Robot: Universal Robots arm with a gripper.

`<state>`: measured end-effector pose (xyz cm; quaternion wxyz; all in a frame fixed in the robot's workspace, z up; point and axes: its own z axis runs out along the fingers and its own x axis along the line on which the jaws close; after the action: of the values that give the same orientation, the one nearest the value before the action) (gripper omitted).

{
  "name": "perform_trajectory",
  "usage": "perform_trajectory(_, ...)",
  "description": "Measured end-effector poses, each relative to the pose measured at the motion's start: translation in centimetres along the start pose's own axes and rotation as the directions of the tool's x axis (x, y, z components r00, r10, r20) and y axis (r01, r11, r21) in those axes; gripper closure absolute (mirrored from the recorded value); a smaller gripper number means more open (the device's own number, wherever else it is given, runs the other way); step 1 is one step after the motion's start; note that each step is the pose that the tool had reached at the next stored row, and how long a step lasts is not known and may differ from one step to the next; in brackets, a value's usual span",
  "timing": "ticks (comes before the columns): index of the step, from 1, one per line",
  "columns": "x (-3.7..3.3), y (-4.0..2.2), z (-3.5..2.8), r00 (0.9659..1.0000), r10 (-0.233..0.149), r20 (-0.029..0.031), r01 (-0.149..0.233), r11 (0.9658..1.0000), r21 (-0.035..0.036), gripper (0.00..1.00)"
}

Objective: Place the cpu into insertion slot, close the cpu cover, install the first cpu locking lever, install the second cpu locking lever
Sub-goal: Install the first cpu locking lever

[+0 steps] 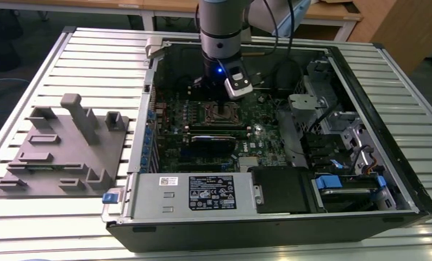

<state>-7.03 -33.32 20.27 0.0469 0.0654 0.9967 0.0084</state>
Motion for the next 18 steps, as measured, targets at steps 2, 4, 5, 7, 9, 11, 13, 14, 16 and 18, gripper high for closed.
perform_trajectory(2,-0.01,0.00,0.02,0.9998,-0.018,-0.0015,0.018,0.9998,0.0005,0.89)
perform_trajectory(4,-0.01,0.00,0.04,0.9994,-0.035,-0.0031,0.035,0.9994,0.0008,0.89)
perform_trajectory(5,-0.02,0.00,0.04,0.9991,-0.042,-0.0041,0.042,0.9991,0.0012,0.89)
perform_trajectory(7,-0.03,0.00,0.04,0.9989,-0.047,-0.0055,0.047,0.9989,0.0019,0.89)
perform_trajectory(9,-0.03,0.00,0.04,0.9989,-0.047,-0.0057,0.047,0.9989,0.0021,0.89)
perform_trajectory(11,-0.04,0.01,-0.10,0.9989,-0.047,-0.0058,0.047,0.9989,0.0020,0.89)
perform_trajectory(13,-0.07,0.01,-0.39,0.9989,-0.047,-0.0058,0.047,0.9989,0.0020,0.89)
perform_trajectory(14,-0.08,0.02,-0.49,0.9989,-0.047,-0.0060,0.047,0.9989,0.0021,0.89)
perform_trajectory(16,-0.09,0.02,-0.54,0.9989,-0.047,-0.0059,0.047,0.9989,0.0019,0.89)
perform_trajectory(18,-0.09,0.02,-0.54,0.9989,-0.047,-0.0059,0.047,0.9989,0.0018,0.89)
